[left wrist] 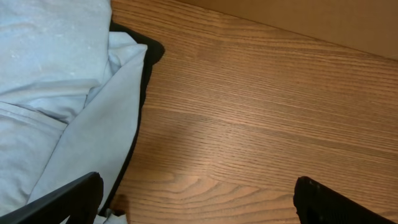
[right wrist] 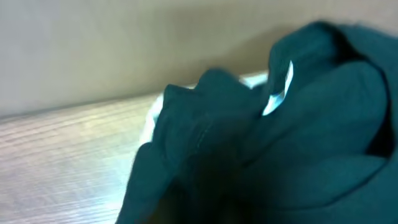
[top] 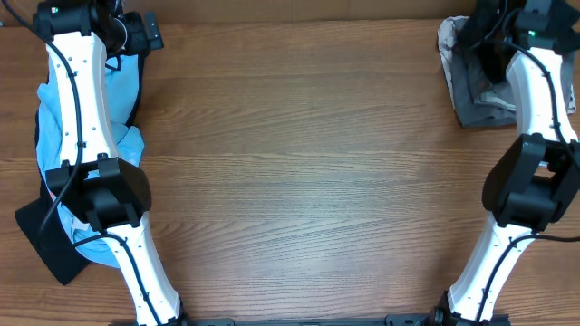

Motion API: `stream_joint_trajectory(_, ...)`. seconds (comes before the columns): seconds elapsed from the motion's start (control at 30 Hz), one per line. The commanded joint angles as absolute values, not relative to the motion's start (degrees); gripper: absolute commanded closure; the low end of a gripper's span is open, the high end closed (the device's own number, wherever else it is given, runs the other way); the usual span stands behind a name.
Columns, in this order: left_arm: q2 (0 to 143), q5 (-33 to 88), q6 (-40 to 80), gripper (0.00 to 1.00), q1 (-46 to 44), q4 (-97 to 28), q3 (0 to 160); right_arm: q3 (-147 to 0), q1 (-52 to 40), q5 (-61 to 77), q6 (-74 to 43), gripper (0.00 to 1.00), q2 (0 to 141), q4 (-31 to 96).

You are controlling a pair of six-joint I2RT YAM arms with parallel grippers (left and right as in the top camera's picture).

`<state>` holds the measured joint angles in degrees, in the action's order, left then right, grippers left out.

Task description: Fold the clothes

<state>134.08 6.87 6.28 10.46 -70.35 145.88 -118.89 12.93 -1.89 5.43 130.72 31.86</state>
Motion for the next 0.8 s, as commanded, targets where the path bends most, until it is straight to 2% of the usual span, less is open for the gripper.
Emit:
stream_joint_trajectory(0.0, 134.7, 7.5, 6.9, 0.00, 10.0, -69.9, 146.3, -120.1, 13.4, -4.3, 4.2, 0.00, 130.9, 33.5)
stream_joint_trajectory(0.17, 134.7, 7.5, 6.9, 0.00, 10.0, -69.8, 146.3, -120.8, 13.9, -4.1, -1.3, 0.00, 127.4, 38.1)
stream_joint_trajectory(0.33, 134.7, 7.5, 6.9, 0.00, 10.0, -69.6, 146.3, -120.9, 14.6, -3.6, -1.8, 0.00, 122.5, 39.6)
stream_joint_trajectory(0.6, 134.7, 7.5, 6.9, 0.00, 10.0, -69.6, 146.3, -120.0, 18.7, -3.3, -4.8, 0.01, 124.9, 40.5)
stream_joint_trajectory(0.67, 134.7, 7.5, 6.9, 0.00, 10.0, -69.6, 146.3, -120.0, 19.8, -2.5, -4.8, 0.14, 127.1, 40.6)
stream_joint_trajectory(0.77, 134.7, 7.5, 6.9, 0.00, 10.0, -69.6, 146.3, -120.0, 21.1, -1.6, -4.8, 0.44, 130.5, 41.8)
